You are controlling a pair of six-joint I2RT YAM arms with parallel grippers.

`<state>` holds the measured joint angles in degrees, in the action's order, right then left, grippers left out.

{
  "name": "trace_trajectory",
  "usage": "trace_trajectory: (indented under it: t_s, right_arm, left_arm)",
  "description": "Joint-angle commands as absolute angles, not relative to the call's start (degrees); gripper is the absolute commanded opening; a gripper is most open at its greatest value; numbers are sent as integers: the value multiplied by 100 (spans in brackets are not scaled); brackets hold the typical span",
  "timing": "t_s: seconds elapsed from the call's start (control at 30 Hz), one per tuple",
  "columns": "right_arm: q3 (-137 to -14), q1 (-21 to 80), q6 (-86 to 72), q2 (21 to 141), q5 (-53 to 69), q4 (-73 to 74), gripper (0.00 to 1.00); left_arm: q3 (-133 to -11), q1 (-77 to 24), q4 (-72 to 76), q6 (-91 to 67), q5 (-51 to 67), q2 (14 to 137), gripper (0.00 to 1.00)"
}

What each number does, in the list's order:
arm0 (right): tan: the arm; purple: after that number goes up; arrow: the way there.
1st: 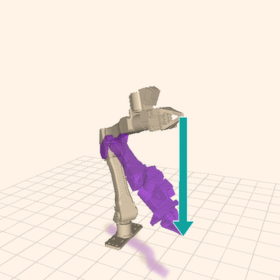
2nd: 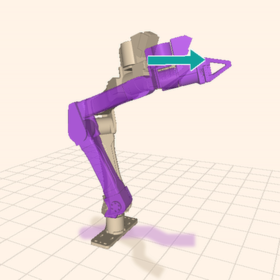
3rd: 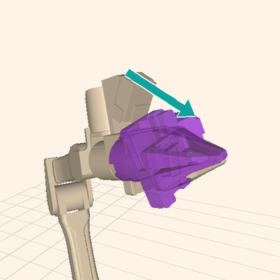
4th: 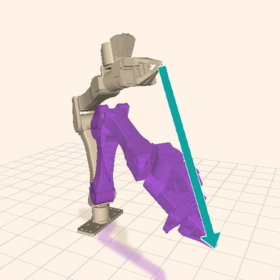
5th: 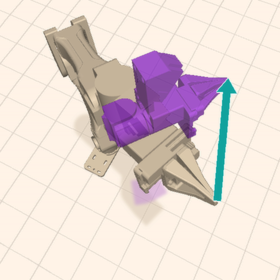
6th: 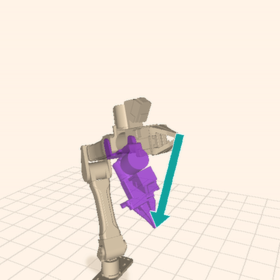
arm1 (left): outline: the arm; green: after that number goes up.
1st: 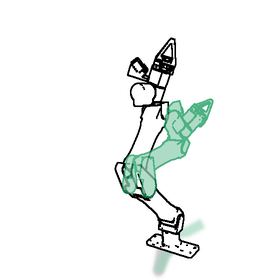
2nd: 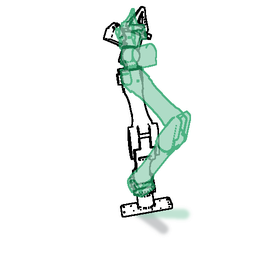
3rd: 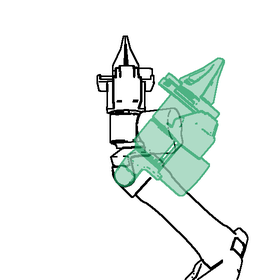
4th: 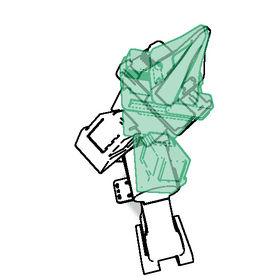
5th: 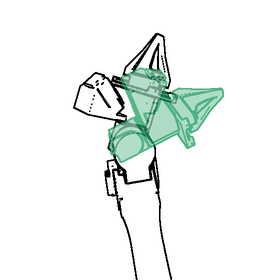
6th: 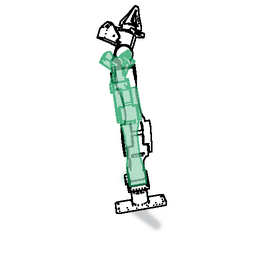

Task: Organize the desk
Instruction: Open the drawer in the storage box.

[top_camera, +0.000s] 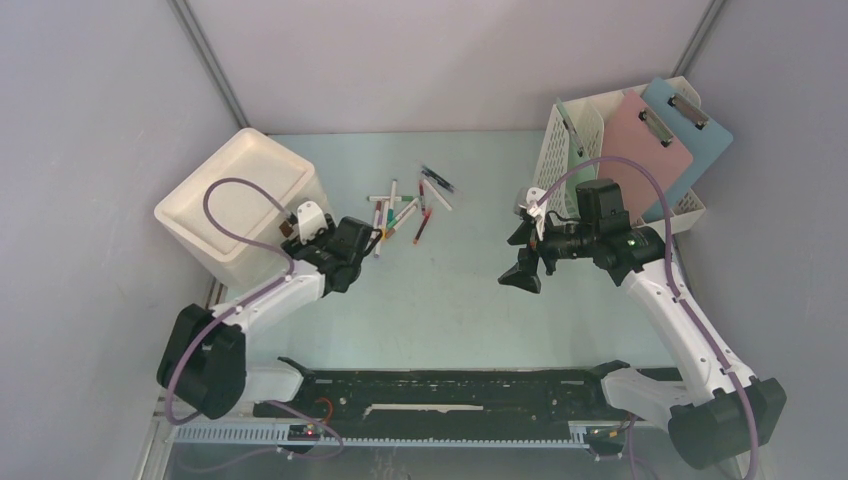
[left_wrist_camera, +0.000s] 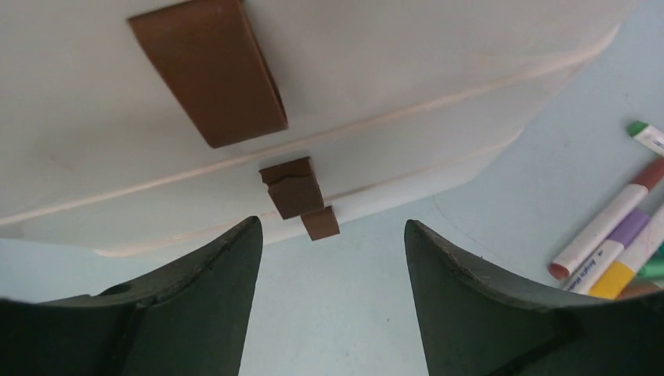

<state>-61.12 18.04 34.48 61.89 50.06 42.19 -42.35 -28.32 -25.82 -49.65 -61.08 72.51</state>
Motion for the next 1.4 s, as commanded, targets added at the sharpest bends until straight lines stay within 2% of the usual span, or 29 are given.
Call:
trace_trajectory:
  t_s: [0.0, 0.5, 0.7, 0.87, 1.07, 1.27, 1.37]
  right_arm:
    - [-6103, 1842, 3559, 6117, 5041, 4161, 100]
    - [-6103, 1844, 3560, 6126, 5045, 4158, 100]
    - [-6103, 1837, 3563, 6117, 5045, 4147, 100]
    - [-6105, 1839, 3559, 6126, 5044, 4161, 100]
    - [-6107, 1837, 3565, 6126, 5042, 4162, 100]
    - [-6107, 1841, 3560, 6126, 5029, 4153, 100]
    - [-6103, 1837, 3561, 6117, 5036, 4157, 100]
  left_arm:
    - [-4596, -2750, -2733, -5482, -6877, 7583, 73]
    - [-4678, -2518, -2636, -5573, -6825, 7978, 62]
    - [-4674, -2479, -2533, -5520, -6732, 8070, 54]
    - [-4641, -2453, -2415, -5373, -6703, 7993, 37]
    - [-4663, -2452, -2400, -5075, -6472, 7834, 9]
    - [-4441, -2461, -2113, -4672, -5955, 7384, 1]
    - [-4255, -2482, -1873, -4531, -5643, 7077, 0]
